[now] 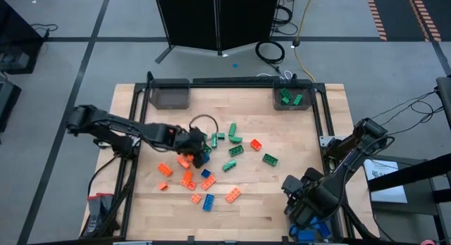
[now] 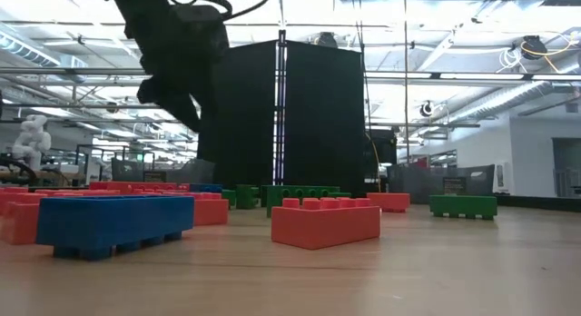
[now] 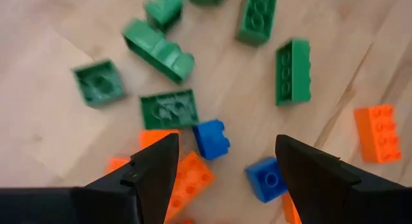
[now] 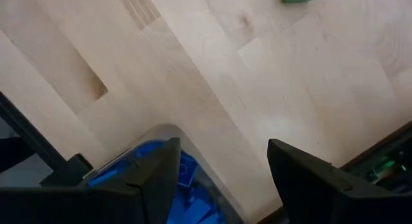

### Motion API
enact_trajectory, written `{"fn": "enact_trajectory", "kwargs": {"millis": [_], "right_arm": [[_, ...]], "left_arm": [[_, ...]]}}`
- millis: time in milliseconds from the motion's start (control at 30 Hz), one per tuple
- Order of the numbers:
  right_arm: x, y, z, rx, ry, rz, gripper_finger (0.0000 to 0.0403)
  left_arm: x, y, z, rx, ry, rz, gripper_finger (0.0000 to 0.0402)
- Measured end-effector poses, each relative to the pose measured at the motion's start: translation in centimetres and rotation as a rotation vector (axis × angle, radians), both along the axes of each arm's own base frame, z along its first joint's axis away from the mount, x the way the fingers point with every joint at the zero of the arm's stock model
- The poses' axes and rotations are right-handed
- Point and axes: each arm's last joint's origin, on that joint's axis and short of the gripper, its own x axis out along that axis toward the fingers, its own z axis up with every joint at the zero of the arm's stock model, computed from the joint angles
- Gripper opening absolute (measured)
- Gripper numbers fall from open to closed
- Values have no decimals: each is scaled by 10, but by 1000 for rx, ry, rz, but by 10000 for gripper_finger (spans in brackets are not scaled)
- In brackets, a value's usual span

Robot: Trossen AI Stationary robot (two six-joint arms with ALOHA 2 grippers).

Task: Sort blocks
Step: Put the blue game piece into the bottom black bin

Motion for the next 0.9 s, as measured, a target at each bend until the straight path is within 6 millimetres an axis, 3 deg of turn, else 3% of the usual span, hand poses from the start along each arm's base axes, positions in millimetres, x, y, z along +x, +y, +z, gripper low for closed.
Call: {"fn": "enact_trajectory", "kwargs": {"millis": [233,500,633,900], "right_arm": [[2,-2,0,-33,-24,35,229],[3,-4,1,-97,-46,143,229],[2,-3,1,-91,-52,139,229],[2,-1,1,-82,-60,142,228]], "left_arm": [[16,-26,-26,69,86,21,260],[24,-16,-48,122,158,194,259],[26,-15,-59,129,202,197,250],[30,-19,-59,124,202,204,244]]}}
